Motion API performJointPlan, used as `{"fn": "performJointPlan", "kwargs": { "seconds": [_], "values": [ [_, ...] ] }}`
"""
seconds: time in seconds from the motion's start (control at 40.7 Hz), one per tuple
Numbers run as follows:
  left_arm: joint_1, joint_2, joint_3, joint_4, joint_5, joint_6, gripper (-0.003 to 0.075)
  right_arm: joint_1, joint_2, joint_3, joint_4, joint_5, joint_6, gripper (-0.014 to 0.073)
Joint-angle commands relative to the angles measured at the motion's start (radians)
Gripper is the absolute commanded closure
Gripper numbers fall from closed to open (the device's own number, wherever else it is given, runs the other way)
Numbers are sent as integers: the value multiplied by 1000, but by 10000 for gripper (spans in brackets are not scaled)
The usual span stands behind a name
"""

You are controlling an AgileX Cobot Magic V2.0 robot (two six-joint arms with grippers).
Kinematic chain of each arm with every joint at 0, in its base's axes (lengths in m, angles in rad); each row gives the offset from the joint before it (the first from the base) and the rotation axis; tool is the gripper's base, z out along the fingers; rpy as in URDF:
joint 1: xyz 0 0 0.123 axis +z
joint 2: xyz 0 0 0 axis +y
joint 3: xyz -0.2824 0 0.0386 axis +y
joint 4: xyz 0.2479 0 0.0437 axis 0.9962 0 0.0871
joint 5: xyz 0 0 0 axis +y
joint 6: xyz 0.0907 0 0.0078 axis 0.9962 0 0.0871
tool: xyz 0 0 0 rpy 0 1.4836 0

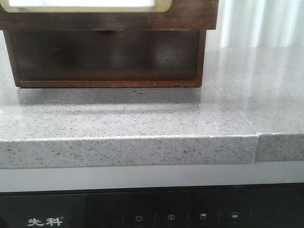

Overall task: Put scissors in drawer with both arms
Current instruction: 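Lower the scissors into the open drawer and open the right gripper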

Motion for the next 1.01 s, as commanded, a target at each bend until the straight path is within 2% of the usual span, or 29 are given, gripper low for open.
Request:
{"fn": "performJointPlan", "kwargs": {
  "seconds": [0.0,0.123,0.246,0.639,0.787,0.983],
  "values": [
    [-7,4,-32,1,-75,-13,258,-21,-105,-36,2,-24,187,298],
    [-7,4,-32,1,-75,-13,258,-61,-175,-24,2,19,384,298],
    [-7,4,-32,1,-75,-13,258,-95,-275,62,2,11,466,298],
    [-7,4,-32,1,-76,-13,258,-105,-677,469,3,-81,510,298],
    [-7,4,-32,1,-76,-13,258,-105,-828,614,3,-104,567,298],
    [-7,4,-32,1,-76,-13,258,-105,-986,751,3,-109,604,298]
  ]
}}
